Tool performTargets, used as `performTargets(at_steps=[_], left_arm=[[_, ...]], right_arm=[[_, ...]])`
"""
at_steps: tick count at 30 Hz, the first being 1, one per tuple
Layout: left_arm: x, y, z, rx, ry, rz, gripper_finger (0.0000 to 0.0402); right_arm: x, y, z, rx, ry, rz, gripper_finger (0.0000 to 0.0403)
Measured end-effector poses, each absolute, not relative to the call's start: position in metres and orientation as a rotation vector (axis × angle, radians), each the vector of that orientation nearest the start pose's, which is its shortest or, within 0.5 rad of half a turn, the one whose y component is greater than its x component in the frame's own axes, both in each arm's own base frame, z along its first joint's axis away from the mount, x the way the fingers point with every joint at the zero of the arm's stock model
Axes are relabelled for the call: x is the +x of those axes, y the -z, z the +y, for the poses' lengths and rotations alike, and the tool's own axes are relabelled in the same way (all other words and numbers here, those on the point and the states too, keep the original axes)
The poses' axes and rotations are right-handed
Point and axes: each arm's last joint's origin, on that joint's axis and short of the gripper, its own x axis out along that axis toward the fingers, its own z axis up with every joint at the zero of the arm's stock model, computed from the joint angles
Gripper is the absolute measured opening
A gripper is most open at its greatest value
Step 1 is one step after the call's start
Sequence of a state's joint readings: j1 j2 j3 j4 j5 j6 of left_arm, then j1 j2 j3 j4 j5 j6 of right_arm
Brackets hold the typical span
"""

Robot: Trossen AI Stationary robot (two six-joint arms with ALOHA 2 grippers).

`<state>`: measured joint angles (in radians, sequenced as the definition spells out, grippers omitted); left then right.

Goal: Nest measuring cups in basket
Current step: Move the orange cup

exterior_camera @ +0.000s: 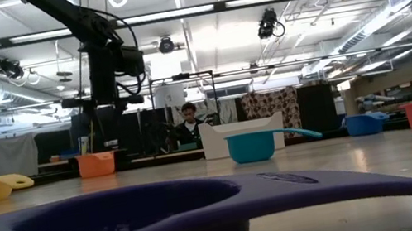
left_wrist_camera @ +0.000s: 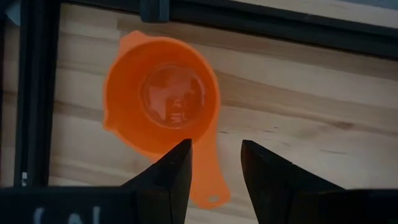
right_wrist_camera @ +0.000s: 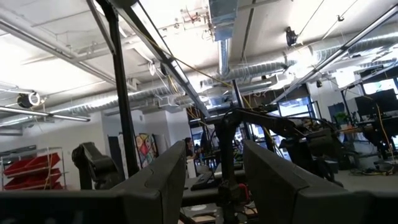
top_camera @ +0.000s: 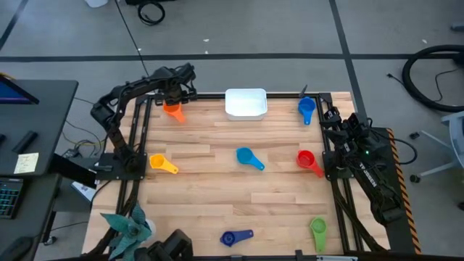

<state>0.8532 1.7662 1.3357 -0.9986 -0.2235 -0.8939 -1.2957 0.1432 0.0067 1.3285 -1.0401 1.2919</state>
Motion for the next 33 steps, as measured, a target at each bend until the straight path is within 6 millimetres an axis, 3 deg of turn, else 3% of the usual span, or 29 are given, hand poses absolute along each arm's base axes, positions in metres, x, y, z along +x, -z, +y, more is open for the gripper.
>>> performTargets(at_steps=[28, 33], left_arm=[[0.212, -0.217, 0.258, -1.159, -1.559, 0.911, 0.0142], [0.213, -0.205, 0.26, -1.227, -1.562, 0.95, 0.0142]], right_arm=[[0.035, -0.244, -0.032, 0.169, -0.097, -0.484, 0.0165], [0.035, -0.244, -0.032, 0.169, -0.096, -0.486, 0.0165]])
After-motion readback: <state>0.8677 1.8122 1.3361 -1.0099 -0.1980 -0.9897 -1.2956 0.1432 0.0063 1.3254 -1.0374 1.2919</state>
